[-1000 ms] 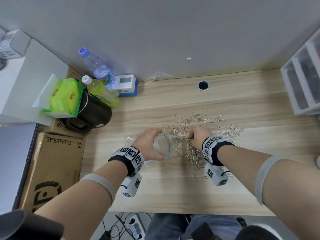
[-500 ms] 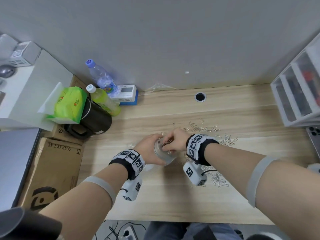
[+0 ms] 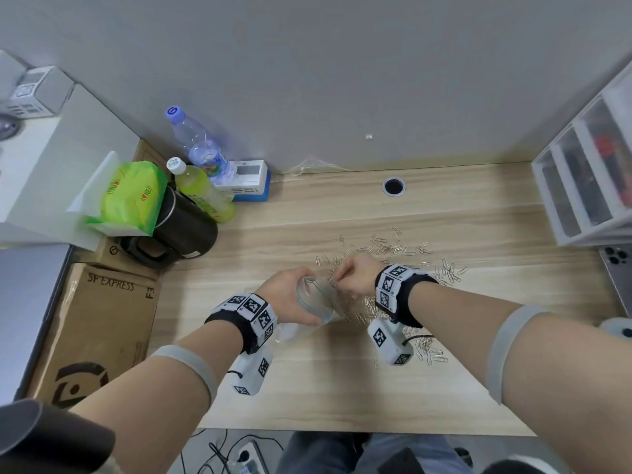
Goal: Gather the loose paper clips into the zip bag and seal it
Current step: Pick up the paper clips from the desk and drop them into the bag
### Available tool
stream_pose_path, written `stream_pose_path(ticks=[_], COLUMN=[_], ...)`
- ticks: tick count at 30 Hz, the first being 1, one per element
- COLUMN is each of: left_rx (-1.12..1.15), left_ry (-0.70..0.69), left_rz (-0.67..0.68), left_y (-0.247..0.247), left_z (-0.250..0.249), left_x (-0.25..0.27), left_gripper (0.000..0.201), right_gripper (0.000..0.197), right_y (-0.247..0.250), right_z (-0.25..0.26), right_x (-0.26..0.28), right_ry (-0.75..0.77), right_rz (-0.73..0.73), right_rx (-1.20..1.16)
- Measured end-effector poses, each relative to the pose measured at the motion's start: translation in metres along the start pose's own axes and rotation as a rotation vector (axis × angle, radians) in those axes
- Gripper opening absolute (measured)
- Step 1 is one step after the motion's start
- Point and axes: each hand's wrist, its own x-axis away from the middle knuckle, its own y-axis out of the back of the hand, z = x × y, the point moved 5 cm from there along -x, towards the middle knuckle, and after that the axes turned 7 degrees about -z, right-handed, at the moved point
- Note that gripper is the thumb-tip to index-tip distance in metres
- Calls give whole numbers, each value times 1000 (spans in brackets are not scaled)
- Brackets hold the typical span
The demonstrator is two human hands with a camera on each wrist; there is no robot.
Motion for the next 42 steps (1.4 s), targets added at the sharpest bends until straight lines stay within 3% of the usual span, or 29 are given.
stream_pose_path(ticks=[6,10,13,16,21,27,30,34,38,42], left_rx=[-53,-82,-95,-99,-112,-91,-89,-108,-120,-128], left_ry=[-16,-21,-26,-32,-56,-62,-57,-58,-56,-58], left_rz=[47,82,95,95,77,54,48,56,75,76], left_y=[0,-6,-9,-10,-12,-11,-10,-8,-11,-15], left_z=[-2,-7,-8,-8,-8,-13,-16,-20,-24,-28], left_x=[-6,-9,-10,-10,-8,-6,-7,-8,-7,-6], left_gripper=[90,88,92,90,88,90,89,88,86,87], right_gripper=[24,51,62,63,73,43,40,39,39,50], right_y=[69,83,82,78,60,42,48,71,92,90], right_z=[-43,-83,-102,-108,-107,-90,-92,-103,-124,-149], right_x=[8,15,20,24,17,11,13,25,38,49], right_ry=[-273,-488,-543,-545,-544,-270,-229,-324,-544,-653], right_rz=[-233,-379,-358,-346,-339,-194,-246,-269,-359,-437], right_rx=[450,418,429,504,427,116,104,235,437,469])
